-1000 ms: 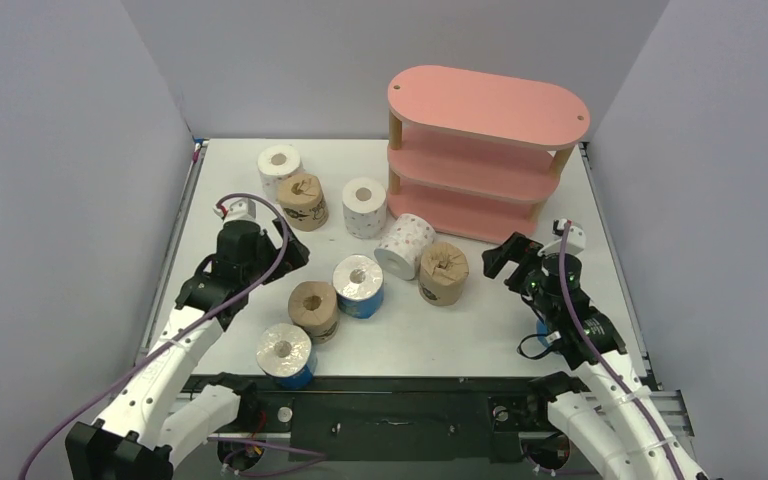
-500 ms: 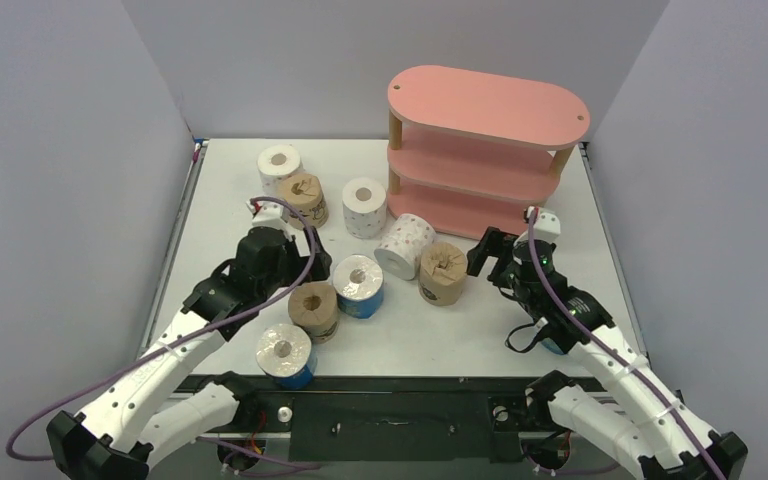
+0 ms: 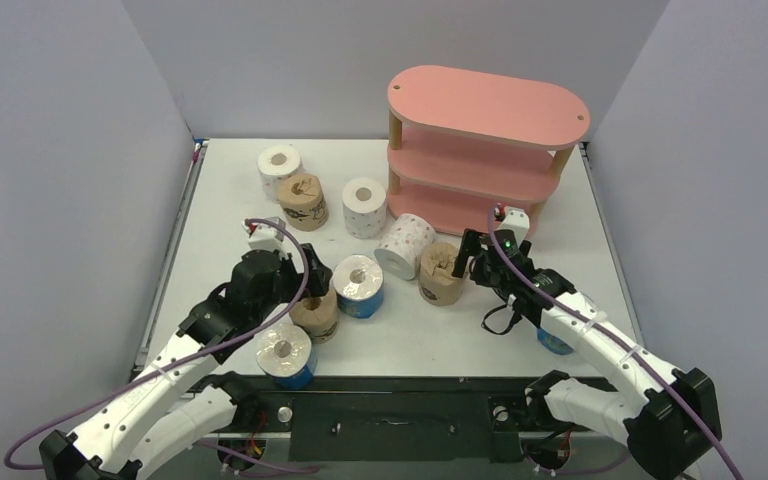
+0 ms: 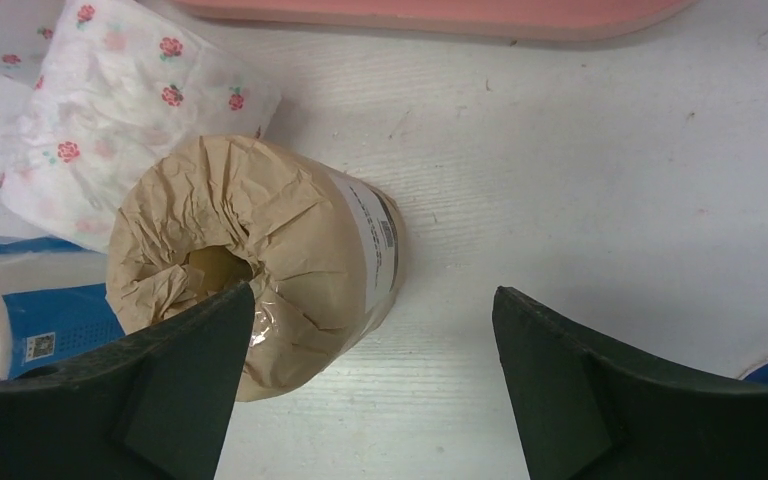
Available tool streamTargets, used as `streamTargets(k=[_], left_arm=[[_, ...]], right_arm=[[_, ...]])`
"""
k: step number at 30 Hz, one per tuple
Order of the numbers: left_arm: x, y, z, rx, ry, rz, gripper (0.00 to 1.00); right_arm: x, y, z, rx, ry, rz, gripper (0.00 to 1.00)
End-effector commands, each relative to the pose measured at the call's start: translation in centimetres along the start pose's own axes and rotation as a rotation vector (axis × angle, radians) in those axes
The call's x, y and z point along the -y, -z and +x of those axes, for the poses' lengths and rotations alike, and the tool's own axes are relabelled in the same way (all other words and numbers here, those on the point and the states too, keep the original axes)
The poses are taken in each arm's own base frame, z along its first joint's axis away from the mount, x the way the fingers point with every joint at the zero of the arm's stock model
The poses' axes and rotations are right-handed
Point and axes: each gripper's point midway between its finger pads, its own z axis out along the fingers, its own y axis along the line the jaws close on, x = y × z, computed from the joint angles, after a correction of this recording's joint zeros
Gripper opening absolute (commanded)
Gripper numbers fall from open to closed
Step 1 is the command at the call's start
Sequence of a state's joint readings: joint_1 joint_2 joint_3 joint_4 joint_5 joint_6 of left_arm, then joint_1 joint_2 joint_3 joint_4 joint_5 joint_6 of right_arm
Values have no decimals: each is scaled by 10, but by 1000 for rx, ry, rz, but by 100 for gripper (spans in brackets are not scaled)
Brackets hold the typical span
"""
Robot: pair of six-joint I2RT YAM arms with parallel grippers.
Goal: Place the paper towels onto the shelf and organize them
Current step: Pick up the paper towel from the center of the board.
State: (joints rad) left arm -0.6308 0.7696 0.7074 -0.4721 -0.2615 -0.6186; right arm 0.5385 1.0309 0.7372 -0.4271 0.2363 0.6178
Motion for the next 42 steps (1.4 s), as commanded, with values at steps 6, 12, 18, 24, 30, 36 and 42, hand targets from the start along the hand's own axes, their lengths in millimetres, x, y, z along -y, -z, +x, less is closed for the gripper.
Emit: streamTargets(k=[6, 12, 18, 24, 30, 36, 42], left_arm=[[10, 8, -13, 94, 74, 77, 96], [11, 3, -6, 73, 77, 83, 96], [10, -1, -1, 61, 80, 79, 96], [7, -3, 5, 43, 79, 67, 96], [8, -4, 8, 29, 84, 70, 96], [4, -5, 10, 28, 90, 58, 96], [3, -6, 14, 22, 100, 54, 97]], right_arm=[[-24, -13, -15, 12, -28, -71, 84], [-29, -24, -8, -31, -60, -113, 81], [-27, -31, 0, -62, -64, -100, 78], [-24, -37, 5, -77, -64, -83, 70], [-24, -46, 10, -92, -70, -71, 64], [-22, -49, 14, -95, -64, -67, 60], [-20, -52, 21, -114, -54, -56, 50]])
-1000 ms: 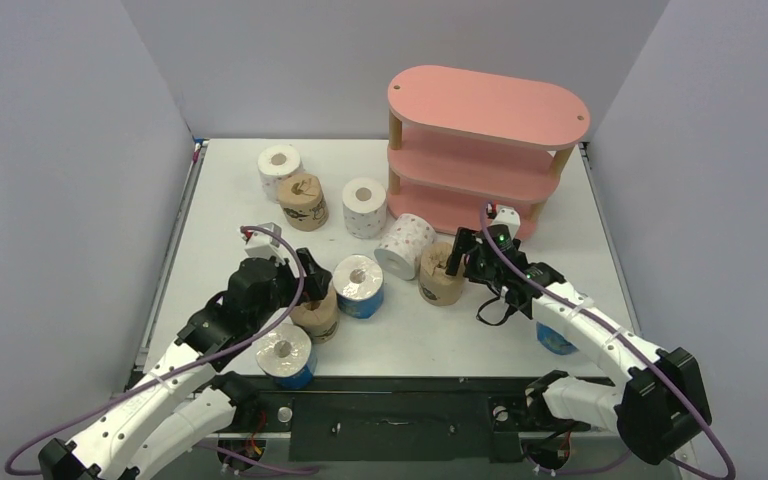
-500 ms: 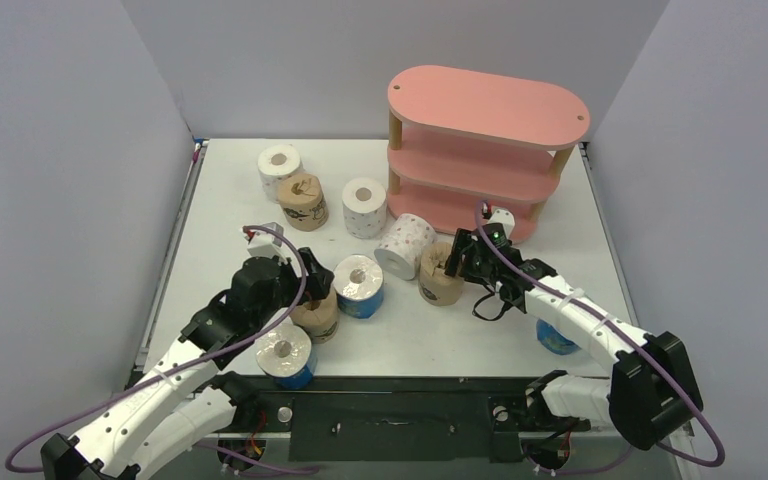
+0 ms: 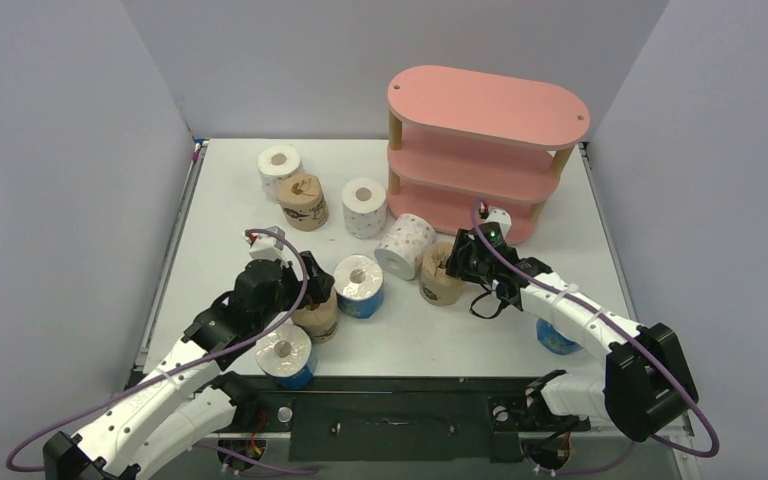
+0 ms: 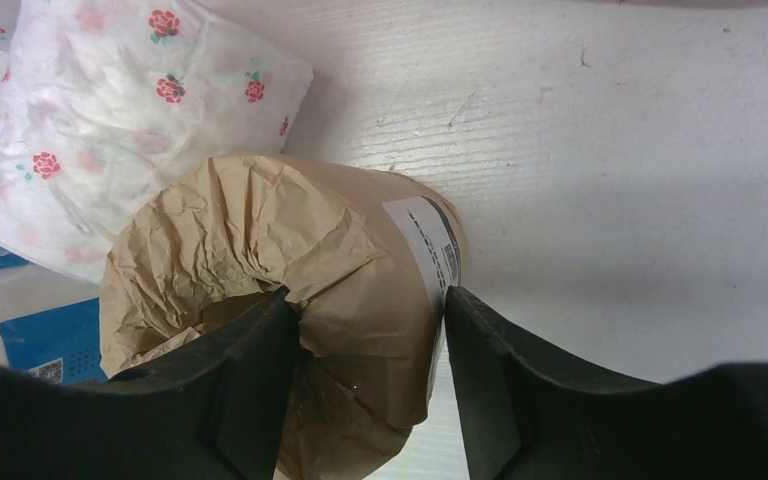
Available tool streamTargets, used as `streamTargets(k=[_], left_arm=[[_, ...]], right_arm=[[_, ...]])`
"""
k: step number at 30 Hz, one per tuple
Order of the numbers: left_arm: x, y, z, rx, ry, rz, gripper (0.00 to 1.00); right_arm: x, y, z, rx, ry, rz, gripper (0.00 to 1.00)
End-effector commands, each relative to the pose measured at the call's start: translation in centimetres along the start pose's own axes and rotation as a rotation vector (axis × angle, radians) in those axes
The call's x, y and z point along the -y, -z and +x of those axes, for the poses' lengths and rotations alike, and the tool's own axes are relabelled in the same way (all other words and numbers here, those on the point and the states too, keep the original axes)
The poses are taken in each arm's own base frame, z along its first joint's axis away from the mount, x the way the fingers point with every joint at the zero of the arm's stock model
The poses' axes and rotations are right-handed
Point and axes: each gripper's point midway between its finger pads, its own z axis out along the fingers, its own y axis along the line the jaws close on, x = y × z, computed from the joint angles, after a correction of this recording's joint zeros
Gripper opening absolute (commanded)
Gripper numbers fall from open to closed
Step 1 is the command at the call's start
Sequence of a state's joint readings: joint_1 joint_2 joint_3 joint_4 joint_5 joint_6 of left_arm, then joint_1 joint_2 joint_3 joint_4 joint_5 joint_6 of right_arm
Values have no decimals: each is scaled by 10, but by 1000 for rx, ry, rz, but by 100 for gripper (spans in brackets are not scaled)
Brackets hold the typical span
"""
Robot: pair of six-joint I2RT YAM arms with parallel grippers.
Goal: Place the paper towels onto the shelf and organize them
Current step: Pick up the paper towel from the center of the board.
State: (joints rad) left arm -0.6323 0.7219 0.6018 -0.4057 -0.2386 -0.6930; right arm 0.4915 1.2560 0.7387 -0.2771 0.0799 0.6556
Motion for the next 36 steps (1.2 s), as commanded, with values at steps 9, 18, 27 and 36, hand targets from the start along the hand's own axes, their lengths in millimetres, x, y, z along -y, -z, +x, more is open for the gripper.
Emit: streamTargets(k=[9, 18, 27, 36], left_arm=[[10, 7, -11, 37, 34, 39, 97], [14, 13, -29, 89, 32, 41, 97], [31, 16, -54, 154, 52, 74, 96], [56, 15, -77, 181, 84, 132, 97]], right_arm=[[-3, 1, -10, 32, -3, -4, 39], [-9, 60, -44, 132, 30, -25, 36], [-5, 133, -83, 255, 34, -30, 36], [-11, 186, -124, 355, 35, -35, 36]])
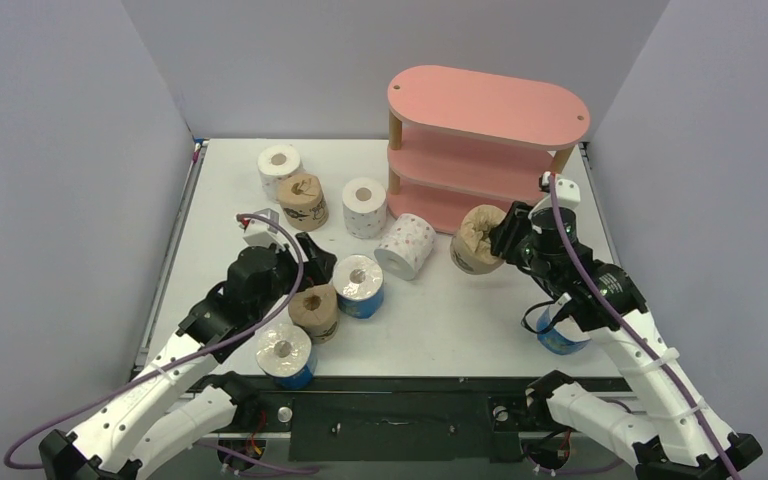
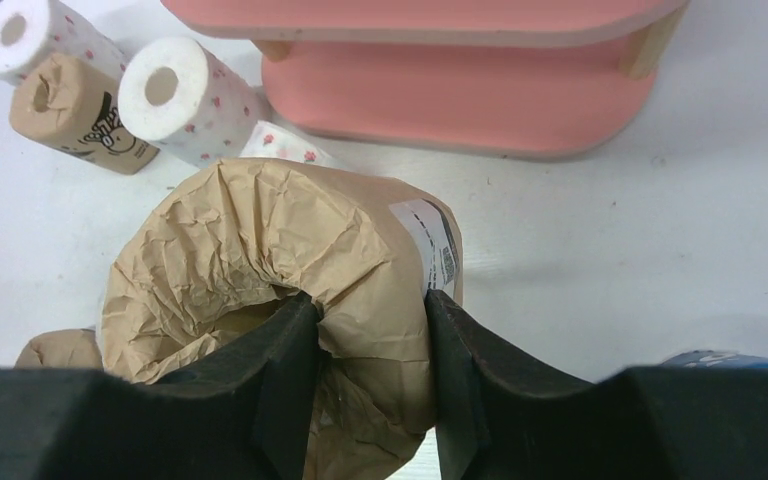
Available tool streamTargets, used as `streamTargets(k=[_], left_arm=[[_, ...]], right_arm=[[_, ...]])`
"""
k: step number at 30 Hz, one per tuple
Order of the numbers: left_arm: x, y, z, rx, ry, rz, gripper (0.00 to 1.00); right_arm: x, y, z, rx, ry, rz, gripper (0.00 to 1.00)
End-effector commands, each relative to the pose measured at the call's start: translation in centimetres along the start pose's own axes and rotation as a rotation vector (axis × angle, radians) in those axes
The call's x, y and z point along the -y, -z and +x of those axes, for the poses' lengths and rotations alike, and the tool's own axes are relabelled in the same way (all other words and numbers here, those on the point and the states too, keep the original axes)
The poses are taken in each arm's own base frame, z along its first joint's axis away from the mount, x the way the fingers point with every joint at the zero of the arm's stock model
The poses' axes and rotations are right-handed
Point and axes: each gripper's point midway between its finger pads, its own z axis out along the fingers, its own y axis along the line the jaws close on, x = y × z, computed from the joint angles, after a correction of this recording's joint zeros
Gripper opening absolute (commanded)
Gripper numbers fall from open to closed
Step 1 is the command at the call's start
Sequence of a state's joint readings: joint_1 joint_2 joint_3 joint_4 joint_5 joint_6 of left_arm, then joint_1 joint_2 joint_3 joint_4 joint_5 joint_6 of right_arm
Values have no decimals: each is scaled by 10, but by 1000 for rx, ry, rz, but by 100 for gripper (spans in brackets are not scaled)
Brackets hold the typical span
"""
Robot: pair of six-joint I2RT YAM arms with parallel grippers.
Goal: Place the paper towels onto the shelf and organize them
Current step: Pick up the paper towel from the center of the board, then place the paper towel on the shelf.
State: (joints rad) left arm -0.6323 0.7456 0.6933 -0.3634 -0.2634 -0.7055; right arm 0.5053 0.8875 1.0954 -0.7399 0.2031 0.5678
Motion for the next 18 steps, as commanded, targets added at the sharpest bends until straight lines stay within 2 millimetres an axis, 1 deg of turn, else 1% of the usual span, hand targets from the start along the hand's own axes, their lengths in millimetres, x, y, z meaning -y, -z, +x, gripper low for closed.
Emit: streamTargets(k=[1, 2, 3, 4, 5, 6, 7, 8, 10, 13, 14, 15, 18], left_arm=[[36, 5, -42, 94, 51, 88, 97], [37, 4, -43, 92, 49, 82, 97], [40, 7, -51, 107, 49, 83, 97], [41, 7, -55, 116, 48, 81, 97], [45, 10, -64, 139, 48, 84, 97], [46, 12, -69, 152, 49, 86, 97], [50, 15, -77, 175, 52, 95, 97], [52, 17, -81, 186, 51, 100, 96], [58, 21, -91, 213, 55, 117, 96], [60, 24, -95, 226, 56, 123, 96], [58, 24, -95, 228, 56, 118, 96], [57, 26, -95, 229, 58, 115, 96], [52, 27, -92, 230, 69, 102, 96]], right_arm=[[-6, 22, -42, 99, -3, 1, 37], [-7, 23, -46, 107, -5, 0, 37], [-10, 28, -56, 127, -13, -10, 37], [-12, 28, -59, 128, -12, -10, 37], [-15, 31, -69, 144, -11, -16, 37], [-16, 32, -71, 144, -8, -12, 37], [-18, 37, -82, 167, -12, -18, 37], [-21, 41, -92, 184, -16, -20, 37], [-22, 45, -104, 209, -20, -15, 37], [-22, 52, -120, 250, -27, 1, 37], [-22, 55, -128, 265, -31, 10, 37], [-22, 57, -132, 271, -31, 14, 37], [-20, 66, -156, 323, -54, 38, 37]])
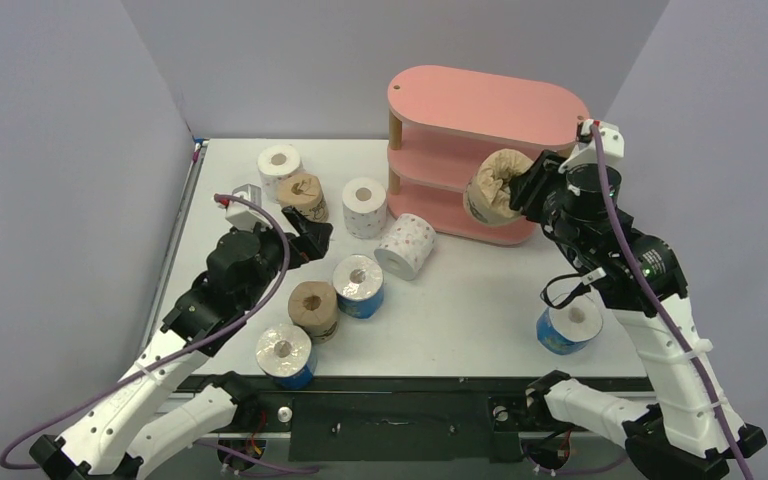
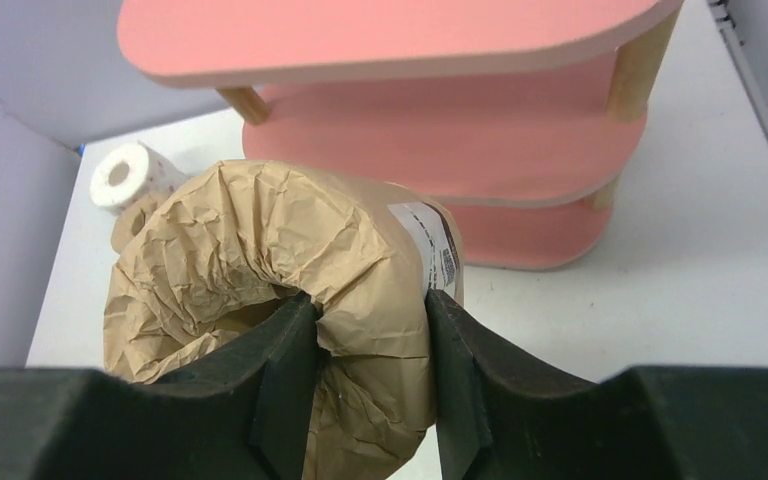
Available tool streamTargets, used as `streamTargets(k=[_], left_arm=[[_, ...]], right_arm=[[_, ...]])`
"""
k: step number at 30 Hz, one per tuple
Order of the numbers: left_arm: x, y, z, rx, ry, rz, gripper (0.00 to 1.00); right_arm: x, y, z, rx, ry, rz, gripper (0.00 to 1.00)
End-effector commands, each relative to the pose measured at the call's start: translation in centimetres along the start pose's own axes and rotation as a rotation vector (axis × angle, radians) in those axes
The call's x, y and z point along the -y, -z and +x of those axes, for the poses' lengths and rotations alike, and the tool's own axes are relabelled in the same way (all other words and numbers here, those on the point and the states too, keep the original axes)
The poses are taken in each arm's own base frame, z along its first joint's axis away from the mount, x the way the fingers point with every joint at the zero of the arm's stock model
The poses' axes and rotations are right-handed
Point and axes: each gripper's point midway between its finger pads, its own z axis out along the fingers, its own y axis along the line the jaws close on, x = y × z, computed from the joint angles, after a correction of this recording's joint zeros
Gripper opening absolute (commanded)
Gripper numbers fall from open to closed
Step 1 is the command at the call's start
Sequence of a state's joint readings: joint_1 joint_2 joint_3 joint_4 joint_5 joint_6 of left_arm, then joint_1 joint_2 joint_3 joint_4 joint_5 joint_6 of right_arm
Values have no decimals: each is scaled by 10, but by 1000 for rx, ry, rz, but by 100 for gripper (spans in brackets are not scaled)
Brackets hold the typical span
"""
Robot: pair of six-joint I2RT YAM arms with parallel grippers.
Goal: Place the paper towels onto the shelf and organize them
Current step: Place the paper towel on the shelf.
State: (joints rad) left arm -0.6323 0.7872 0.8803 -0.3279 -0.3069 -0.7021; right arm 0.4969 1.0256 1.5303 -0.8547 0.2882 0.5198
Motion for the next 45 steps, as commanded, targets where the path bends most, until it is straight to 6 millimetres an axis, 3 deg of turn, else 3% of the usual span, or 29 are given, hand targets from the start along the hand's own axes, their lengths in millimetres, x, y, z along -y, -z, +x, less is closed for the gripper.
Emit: streamTargets(k=[1, 11, 17, 23, 32, 45], left_arm=[[7, 9, -21, 72, 22, 23, 97], [2, 11, -10, 43, 52, 20, 96], [1, 8, 4, 14, 81, 36, 96], [-2, 12, 4, 19, 80, 36, 97], [0, 17, 22, -41, 140, 74, 97], [-12, 22, 39, -80, 175, 56, 97]], right_arm=[[9, 11, -54, 144, -48, 59, 37], [43, 10, -127, 339, -202, 226, 39], [60, -1, -154, 403, -297, 277, 39], [69, -16, -176, 437, -343, 301, 39], [78, -36, -193, 457, -394, 299, 38], [76, -70, -199, 453, -442, 260, 39]])
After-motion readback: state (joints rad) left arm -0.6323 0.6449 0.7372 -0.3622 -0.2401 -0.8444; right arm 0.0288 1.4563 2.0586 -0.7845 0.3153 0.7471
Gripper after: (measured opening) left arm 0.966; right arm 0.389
